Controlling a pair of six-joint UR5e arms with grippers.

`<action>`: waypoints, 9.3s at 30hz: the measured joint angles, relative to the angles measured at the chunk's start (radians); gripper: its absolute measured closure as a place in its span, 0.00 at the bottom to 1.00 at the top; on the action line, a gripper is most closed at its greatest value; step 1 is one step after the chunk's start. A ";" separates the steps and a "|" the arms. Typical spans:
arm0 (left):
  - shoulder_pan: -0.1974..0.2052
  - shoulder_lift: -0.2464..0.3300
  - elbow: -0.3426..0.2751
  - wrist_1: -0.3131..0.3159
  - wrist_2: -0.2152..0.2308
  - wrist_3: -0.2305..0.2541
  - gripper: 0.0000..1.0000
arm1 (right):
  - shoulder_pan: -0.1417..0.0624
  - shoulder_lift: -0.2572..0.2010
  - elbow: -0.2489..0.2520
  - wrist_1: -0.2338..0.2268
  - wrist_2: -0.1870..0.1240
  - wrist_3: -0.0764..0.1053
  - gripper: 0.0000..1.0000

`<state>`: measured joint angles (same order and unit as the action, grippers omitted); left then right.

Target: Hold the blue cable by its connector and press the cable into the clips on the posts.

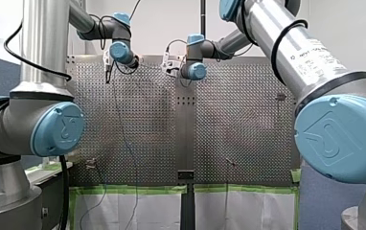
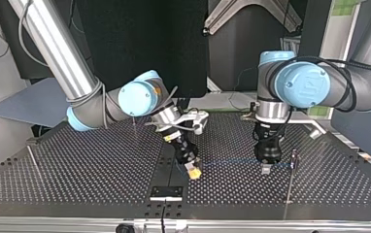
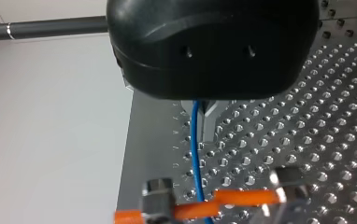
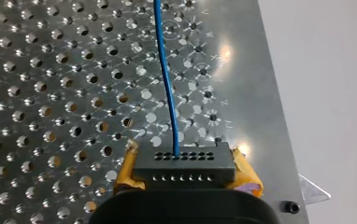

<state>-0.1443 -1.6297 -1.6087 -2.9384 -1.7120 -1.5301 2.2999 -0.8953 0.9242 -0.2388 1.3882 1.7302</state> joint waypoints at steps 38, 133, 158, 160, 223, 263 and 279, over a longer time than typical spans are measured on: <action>-0.254 -0.258 -0.198 0.298 -0.229 0.001 1.00 | -0.029 0.016 0.298 -0.207 0.250 -0.090 0.98; -0.639 -0.939 0.038 0.630 -0.389 -0.063 1.00 | -0.414 0.279 1.139 -1.012 0.111 -0.016 0.98; -0.700 -1.082 0.242 0.544 -0.457 -0.052 1.00 | -0.574 0.280 1.010 -1.002 -0.101 -0.009 0.98; -0.702 -1.084 0.261 0.545 -0.469 -0.052 1.00 | -0.575 0.280 0.996 -0.986 -0.118 -0.011 0.98; -0.669 -1.197 0.621 0.434 -0.452 -0.067 1.00 | -0.696 0.282 0.831 -0.777 -0.155 -0.026 0.98; -0.643 -1.214 0.648 0.425 -0.393 -0.083 1.00 | -0.694 0.284 0.827 -0.782 -0.153 -0.024 0.98; -0.611 -1.300 0.744 0.342 -0.350 -0.111 1.00 | -0.690 0.294 0.746 -0.738 -0.151 -0.023 0.98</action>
<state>-0.7554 -2.9292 -0.8644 -2.5964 -2.0619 -1.6409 1.6099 -0.6016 1.6703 -0.9767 1.2369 1.7074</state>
